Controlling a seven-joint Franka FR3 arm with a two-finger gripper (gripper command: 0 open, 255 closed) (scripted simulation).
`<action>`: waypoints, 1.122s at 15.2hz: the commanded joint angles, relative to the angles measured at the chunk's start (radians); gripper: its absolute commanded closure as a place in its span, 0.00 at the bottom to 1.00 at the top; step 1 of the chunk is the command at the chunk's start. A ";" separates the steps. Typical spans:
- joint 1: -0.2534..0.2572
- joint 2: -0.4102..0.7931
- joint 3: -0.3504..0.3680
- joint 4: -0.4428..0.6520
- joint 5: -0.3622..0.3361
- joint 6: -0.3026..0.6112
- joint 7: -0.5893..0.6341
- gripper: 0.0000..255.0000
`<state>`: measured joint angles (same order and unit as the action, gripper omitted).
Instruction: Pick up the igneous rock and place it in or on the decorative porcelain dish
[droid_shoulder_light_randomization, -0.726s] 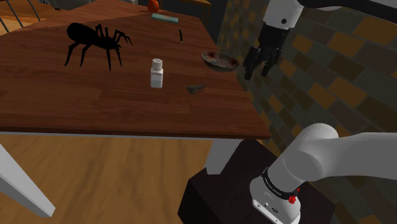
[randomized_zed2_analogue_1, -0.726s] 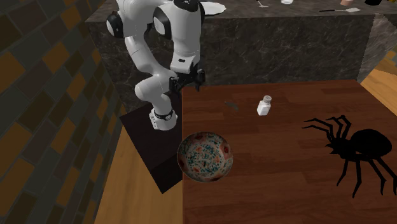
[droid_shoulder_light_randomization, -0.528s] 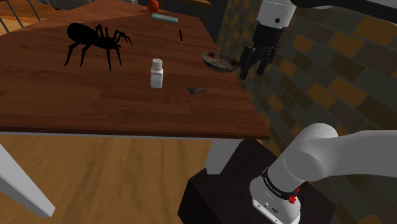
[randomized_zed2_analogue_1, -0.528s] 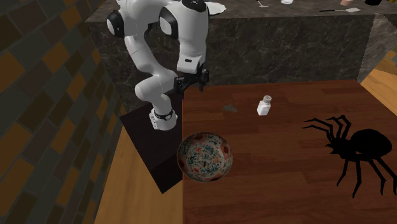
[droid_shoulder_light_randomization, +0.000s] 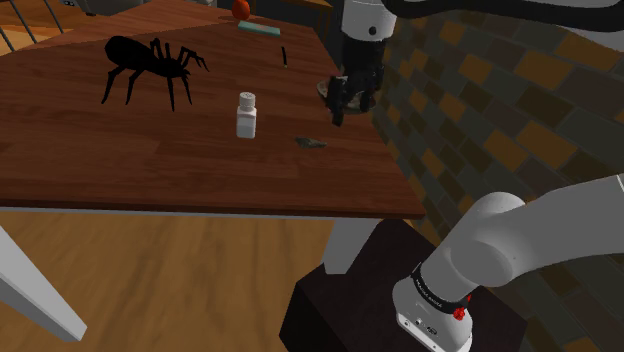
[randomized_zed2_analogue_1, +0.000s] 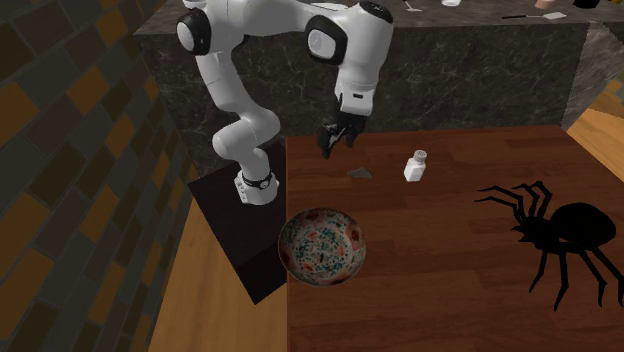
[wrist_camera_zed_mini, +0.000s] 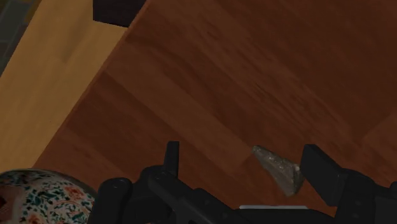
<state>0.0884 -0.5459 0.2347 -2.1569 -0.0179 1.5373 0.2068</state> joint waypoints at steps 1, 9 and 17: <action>0.009 0.078 0.045 0.060 -0.023 0.009 0.014 0.00; 0.040 0.283 0.169 0.181 -0.119 0.044 0.070 0.00; 0.038 0.267 0.160 0.093 -0.118 0.119 0.067 0.00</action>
<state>0.1266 -0.2782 0.3948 -2.0610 -0.1356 1.6534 0.2739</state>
